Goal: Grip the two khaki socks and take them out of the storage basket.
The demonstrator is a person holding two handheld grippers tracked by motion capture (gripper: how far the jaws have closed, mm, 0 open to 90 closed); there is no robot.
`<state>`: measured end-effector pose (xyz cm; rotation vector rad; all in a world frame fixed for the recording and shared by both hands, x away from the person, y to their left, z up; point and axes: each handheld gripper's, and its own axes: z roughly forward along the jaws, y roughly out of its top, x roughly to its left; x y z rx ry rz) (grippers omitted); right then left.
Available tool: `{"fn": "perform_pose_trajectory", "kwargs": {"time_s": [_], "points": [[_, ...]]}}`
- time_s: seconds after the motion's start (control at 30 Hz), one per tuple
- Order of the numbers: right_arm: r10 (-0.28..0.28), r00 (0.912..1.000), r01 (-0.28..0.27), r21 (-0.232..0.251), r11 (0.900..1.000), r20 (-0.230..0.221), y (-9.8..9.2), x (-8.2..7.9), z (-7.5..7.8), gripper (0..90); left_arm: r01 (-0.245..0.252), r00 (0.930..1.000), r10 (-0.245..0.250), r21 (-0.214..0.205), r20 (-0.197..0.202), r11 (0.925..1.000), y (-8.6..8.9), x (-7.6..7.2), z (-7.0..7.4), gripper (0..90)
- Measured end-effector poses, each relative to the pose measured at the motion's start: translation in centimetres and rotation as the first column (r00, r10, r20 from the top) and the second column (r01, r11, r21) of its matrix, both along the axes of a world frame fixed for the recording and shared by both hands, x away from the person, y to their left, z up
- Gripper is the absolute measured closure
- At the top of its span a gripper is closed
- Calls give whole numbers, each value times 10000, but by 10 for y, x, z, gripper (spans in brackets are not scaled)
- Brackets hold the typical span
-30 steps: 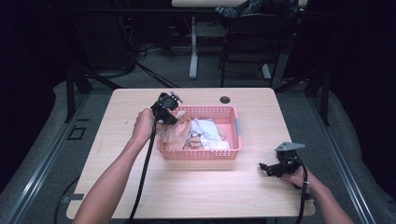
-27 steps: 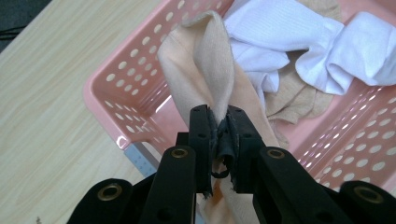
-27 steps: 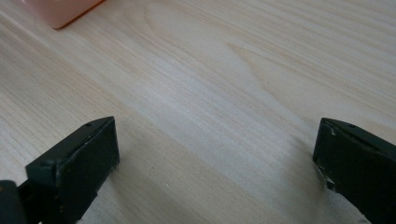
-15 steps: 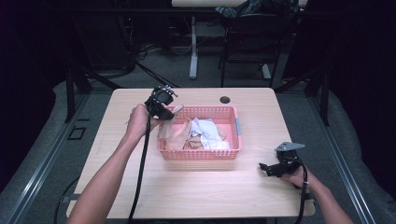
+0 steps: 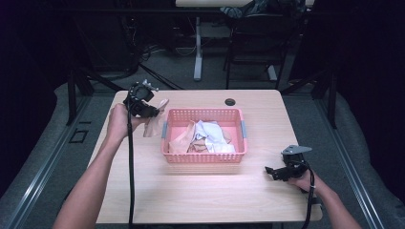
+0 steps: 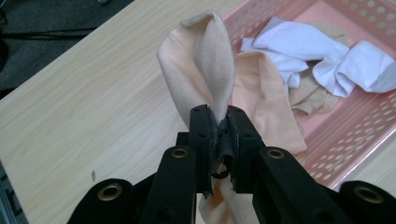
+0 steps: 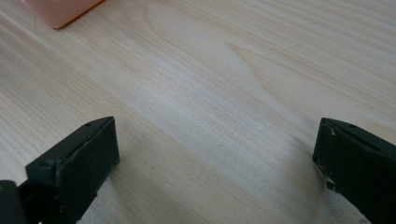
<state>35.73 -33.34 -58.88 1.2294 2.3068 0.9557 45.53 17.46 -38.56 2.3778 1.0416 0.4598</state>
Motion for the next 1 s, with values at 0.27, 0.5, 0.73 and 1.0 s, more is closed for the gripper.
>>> {"fn": "perform_pose_trajectory", "kwargs": {"time_s": [0.27, 0.5, 0.73, 1.0], "points": [[-10, 10000, 10, -4, 10000, -19, 0, 0, 0, 0, -739, 9972, 737, -194, -78, 9971, 36, -7, -5, 818], [-51, 10000, 51, -29, 10000, -38, 0, 0, 0, 0, -1270, 9914, 1261, -260, -336, 9916, 64, -9, -17, 819], [-55, 10000, 55, -31, 10000, -39, 0, 0, 0, 0, -1716, 9835, 1689, -390, -641, 9844, 87, -9, -33, 823], [-58, 10000, 57, -33, 10000, -59, 0, 0, 0, 0, -2206, 9710, 2138, -562, -1068, 9737, 108, -10, -52, 823]]}}
